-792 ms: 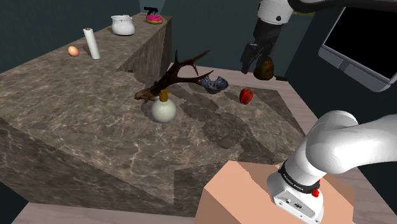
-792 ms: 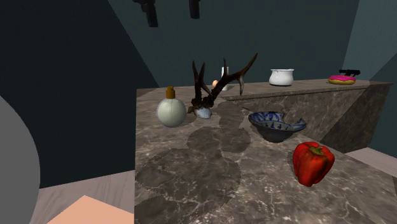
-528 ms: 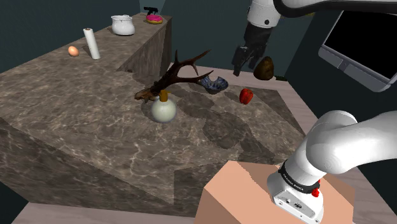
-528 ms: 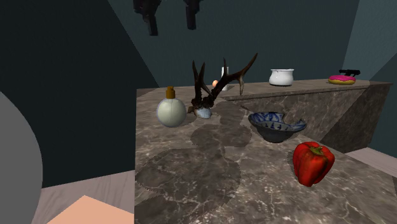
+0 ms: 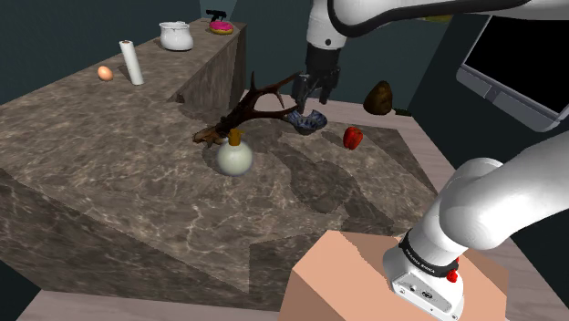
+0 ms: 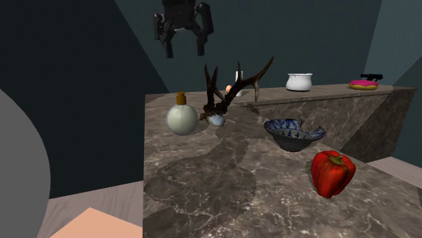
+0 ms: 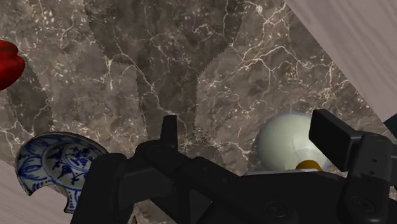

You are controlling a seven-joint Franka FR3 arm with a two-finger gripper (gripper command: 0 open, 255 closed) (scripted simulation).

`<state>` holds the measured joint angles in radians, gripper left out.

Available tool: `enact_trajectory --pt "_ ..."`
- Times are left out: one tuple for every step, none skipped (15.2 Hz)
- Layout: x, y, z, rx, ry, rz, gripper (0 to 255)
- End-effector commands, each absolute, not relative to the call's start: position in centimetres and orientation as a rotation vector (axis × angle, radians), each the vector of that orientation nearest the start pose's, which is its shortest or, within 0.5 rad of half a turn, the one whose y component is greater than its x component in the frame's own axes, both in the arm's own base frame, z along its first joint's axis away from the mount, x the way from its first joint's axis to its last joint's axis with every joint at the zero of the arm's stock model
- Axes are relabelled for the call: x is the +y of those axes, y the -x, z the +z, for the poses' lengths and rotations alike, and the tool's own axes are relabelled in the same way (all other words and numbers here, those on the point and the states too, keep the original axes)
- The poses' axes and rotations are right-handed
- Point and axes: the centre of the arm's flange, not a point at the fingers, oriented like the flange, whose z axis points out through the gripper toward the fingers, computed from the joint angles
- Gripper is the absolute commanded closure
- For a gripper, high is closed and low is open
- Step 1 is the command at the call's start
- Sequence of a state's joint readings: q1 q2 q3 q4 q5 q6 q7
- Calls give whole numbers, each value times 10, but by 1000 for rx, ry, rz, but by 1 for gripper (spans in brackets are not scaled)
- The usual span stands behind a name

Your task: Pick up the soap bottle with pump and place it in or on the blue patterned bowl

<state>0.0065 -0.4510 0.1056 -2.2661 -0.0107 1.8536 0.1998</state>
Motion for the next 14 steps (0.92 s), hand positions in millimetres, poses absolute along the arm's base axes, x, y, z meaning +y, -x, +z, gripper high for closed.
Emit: enact_trajectory --pt "64 -441 523 148 3183 -58 0" --pt "70 -452 517 146 3181 -51 0" --pt "76 -463 512 145 3179 -45 0" --pt "82 -474 506 143 3177 -38 0" --pt "87 -485 501 142 3175 -32 0" --pt "93 -496 495 140 3173 -25 0" --pt "99 -507 490 139 3170 -19 0" --pt "105 -518 484 137 3168 -12 0" --pt "111 -528 479 136 3166 -5 0" --pt "117 -539 473 134 3164 1 0" --pt "123 -550 467 133 3162 8 0" --pt "129 -560 462 131 3160 14 0" --pt "135 -571 456 130 3158 21 0" --pt "141 -582 450 129 3156 27 0"
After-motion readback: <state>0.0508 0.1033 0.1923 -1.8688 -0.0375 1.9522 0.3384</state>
